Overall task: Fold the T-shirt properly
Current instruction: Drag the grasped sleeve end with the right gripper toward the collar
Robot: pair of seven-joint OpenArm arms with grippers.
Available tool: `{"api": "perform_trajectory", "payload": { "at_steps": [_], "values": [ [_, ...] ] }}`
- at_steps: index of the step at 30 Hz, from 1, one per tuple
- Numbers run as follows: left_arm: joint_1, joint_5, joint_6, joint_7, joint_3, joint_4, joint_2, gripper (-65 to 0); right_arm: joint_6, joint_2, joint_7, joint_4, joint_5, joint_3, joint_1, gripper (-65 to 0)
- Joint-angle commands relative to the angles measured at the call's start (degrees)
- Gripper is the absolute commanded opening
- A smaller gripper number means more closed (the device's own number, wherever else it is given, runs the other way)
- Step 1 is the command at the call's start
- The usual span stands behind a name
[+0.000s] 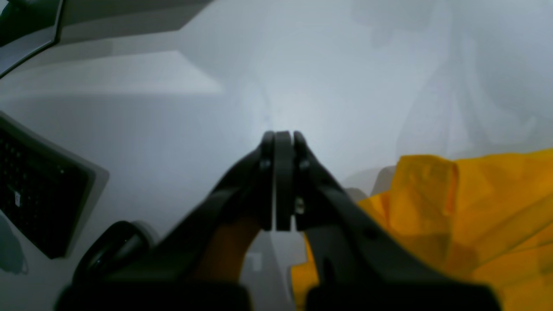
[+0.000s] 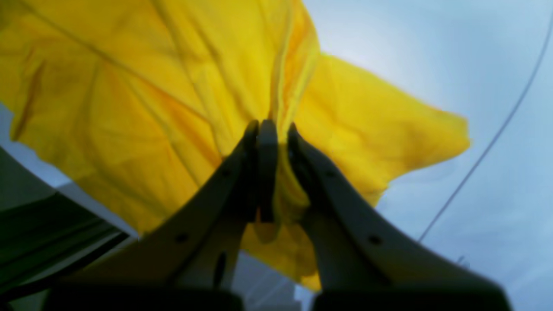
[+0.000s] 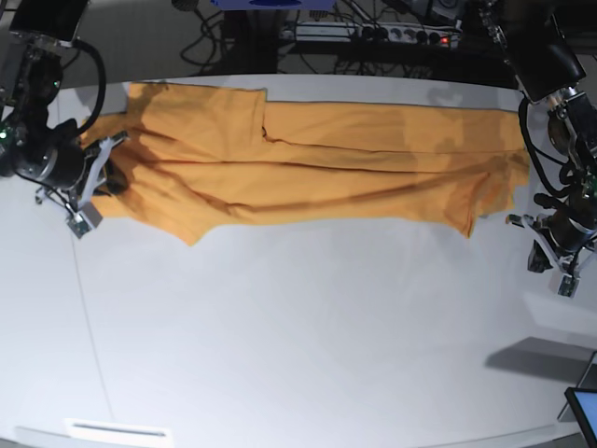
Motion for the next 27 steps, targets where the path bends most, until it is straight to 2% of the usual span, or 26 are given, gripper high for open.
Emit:
{"api": "perform_trajectory", "payload": {
  "at_steps": [1,7,12,19,27],
  "values": [
    [-1.06,-0.41,0.38,-1.05,-0.27,0.82,-1.19,-65.0,0.14,0.74,0.76,1.21,0.9,0.25,0.14,-65.0],
    [-1.06,-0.41,0.38,-1.05,-0.27,0.82,-1.19,-65.0,0.14,0.74,0.67,1.56,0.9,-0.01,-2.58,-65.0],
    [-1.06,-0.41,0.38,-1.05,-0.27,0.82,-1.1,-65.0,0.14,0.82,-0.12,6.84,1.07,-0.19,-4.96,-65.0],
    [-2.12,-0.33,0.38,-1.05,4.13,0.73,-0.84,-65.0,0.14,1.18,-0.39,7.37,10.74,-0.19,-6.45,-65.0],
    [-2.29,-0.33,0.38,-1.14,5.45,0.73,-0.05,-65.0,0.14,0.91,-0.39,7.45,11.18,-0.19,-9.0,-65.0]
  ]
}}
